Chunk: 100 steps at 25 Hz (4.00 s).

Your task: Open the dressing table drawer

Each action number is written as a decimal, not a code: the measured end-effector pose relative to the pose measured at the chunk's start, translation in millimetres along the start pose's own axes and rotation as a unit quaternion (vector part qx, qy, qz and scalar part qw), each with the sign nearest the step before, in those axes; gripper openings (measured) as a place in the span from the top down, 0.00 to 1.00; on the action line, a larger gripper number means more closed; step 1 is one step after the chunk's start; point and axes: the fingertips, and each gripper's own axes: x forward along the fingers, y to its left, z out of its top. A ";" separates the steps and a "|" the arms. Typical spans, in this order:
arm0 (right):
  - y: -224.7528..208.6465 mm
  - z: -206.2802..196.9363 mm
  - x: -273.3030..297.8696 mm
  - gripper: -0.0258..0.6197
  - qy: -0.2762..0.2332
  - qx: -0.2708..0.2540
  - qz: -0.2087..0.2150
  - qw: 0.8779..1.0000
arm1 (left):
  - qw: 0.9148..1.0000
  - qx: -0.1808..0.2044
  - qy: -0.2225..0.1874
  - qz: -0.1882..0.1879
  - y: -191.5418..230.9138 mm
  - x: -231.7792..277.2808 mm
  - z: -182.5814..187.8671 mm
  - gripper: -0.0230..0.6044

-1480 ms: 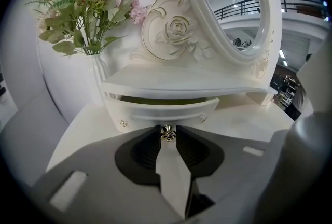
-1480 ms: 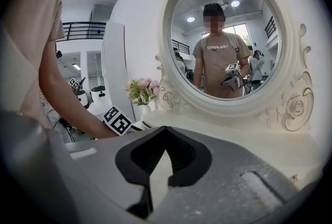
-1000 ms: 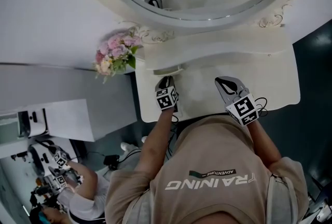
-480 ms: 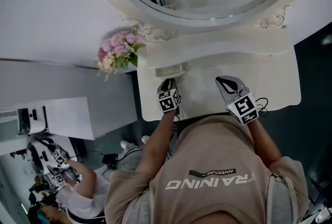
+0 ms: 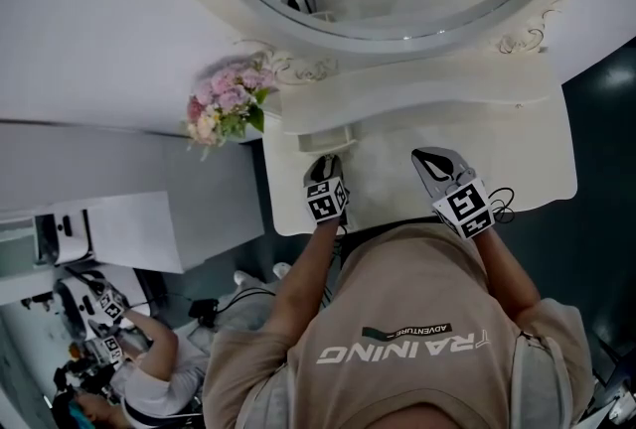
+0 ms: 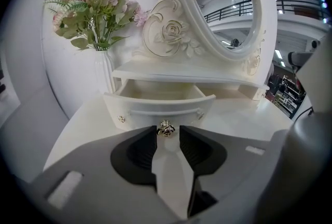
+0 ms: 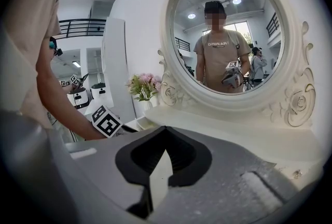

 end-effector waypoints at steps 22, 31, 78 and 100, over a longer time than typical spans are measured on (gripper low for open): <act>33.4 33.1 23.5 0.96 0.009 -0.032 0.019 0.999 | 0.991 0.006 -0.102 -0.091 3.6 -88.2 73.6 0.94; 44.0 67.2 21.4 0.96 -0.021 -0.038 0.013 0.999 | 0.977 0.078 -0.151 -0.130 -27.7 -139.1 147.0 0.93; 28.5 187.5 -22.8 0.96 -0.154 -0.059 -0.026 0.986 | 0.942 0.126 -0.271 -0.150 -43.8 -217.8 268.0 0.93; 39.0 172.4 -15.4 0.96 -0.143 -0.048 -0.023 0.988 | 0.946 0.117 -0.261 -0.153 -35.4 -219.2 254.3 0.93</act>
